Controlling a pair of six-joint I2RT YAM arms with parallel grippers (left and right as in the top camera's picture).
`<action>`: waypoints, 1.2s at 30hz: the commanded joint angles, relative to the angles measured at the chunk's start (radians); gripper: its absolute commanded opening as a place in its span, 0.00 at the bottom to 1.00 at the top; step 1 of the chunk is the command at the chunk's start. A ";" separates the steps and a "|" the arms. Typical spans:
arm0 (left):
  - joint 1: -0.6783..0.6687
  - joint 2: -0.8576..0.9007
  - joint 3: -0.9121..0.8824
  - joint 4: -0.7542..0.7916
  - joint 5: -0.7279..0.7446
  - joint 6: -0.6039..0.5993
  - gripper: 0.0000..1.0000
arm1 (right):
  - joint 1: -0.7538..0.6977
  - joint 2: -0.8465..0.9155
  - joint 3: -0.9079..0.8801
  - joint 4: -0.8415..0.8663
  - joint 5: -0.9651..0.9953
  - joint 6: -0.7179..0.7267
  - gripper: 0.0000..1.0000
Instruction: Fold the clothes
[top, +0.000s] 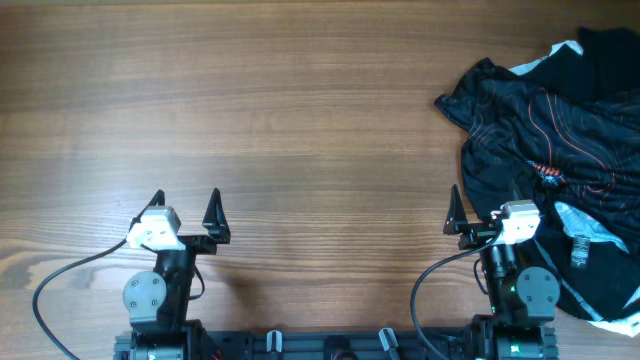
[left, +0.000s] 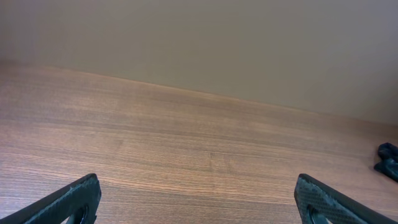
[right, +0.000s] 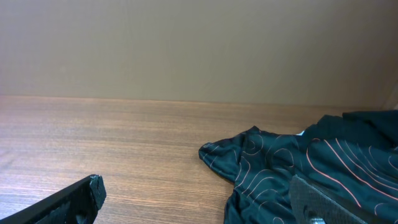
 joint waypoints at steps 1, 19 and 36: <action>-0.007 -0.006 -0.005 -0.003 0.015 0.016 1.00 | 0.008 -0.003 0.006 0.003 0.014 -0.012 1.00; -0.007 -0.006 -0.005 -0.003 0.016 0.016 1.00 | 0.008 -0.003 0.006 0.004 0.014 -0.011 1.00; -0.007 -0.006 -0.005 0.046 0.085 -0.005 1.00 | 0.008 -0.003 0.006 0.006 -0.009 0.230 1.00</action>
